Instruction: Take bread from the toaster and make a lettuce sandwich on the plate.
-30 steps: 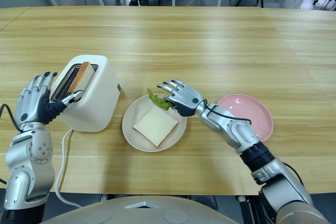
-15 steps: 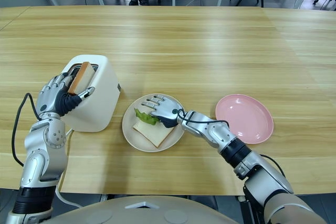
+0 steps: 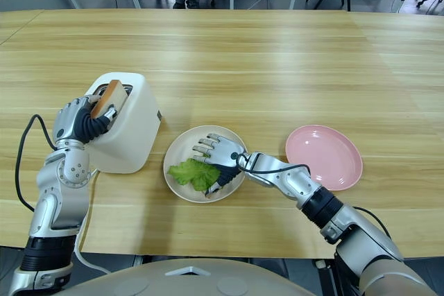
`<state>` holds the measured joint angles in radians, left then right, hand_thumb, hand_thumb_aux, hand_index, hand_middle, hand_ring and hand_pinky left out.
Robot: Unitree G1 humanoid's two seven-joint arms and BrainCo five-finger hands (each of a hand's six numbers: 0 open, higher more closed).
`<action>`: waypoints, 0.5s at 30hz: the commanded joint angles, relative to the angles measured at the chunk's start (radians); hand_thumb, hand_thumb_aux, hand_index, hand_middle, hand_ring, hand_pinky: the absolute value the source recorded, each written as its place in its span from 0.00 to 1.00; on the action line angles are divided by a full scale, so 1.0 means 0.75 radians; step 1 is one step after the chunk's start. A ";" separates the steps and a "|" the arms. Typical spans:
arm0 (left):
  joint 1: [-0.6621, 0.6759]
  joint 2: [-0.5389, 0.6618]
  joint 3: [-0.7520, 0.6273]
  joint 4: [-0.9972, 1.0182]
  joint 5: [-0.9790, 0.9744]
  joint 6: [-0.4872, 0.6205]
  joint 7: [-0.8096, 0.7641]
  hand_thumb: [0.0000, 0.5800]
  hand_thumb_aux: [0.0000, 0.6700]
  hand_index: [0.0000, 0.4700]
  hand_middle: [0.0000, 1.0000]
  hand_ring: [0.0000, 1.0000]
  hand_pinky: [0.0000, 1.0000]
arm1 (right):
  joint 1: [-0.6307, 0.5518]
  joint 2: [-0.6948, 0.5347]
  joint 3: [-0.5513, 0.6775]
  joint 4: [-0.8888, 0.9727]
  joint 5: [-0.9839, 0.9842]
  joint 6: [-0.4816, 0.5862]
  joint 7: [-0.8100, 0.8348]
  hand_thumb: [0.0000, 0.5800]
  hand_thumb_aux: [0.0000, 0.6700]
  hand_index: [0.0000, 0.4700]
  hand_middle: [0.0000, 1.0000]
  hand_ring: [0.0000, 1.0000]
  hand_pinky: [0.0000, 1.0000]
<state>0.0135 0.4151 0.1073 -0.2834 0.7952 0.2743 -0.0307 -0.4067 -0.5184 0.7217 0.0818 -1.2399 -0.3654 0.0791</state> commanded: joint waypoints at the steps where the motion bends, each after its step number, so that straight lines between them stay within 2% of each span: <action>1: 0.007 -0.010 -0.007 -0.054 -0.061 -0.056 0.023 1.00 1.00 0.98 1.00 1.00 1.00 | 0.010 -0.022 -0.025 -0.045 -0.009 0.013 0.010 0.00 0.00 0.00 0.00 0.00 0.00; 8: 0.001 -0.011 0.041 -0.193 -0.093 -0.124 0.092 1.00 1.00 0.98 1.00 1.00 1.00 | 0.021 -0.049 -0.069 -0.096 -0.024 0.048 -0.013 0.00 0.00 0.00 0.00 0.00 0.00; 15: 0.005 -0.028 0.063 -0.468 -0.100 -0.145 0.055 1.00 1.00 0.98 1.00 1.00 1.00 | 0.149 -0.091 -0.260 -0.279 0.105 0.066 -0.162 0.00 0.00 0.00 0.00 0.00 0.00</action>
<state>0.0126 0.4007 0.1573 -0.5995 0.7179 0.1644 0.0310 -0.3275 -0.5714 0.5691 -0.0888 -1.2041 -0.3140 -0.0160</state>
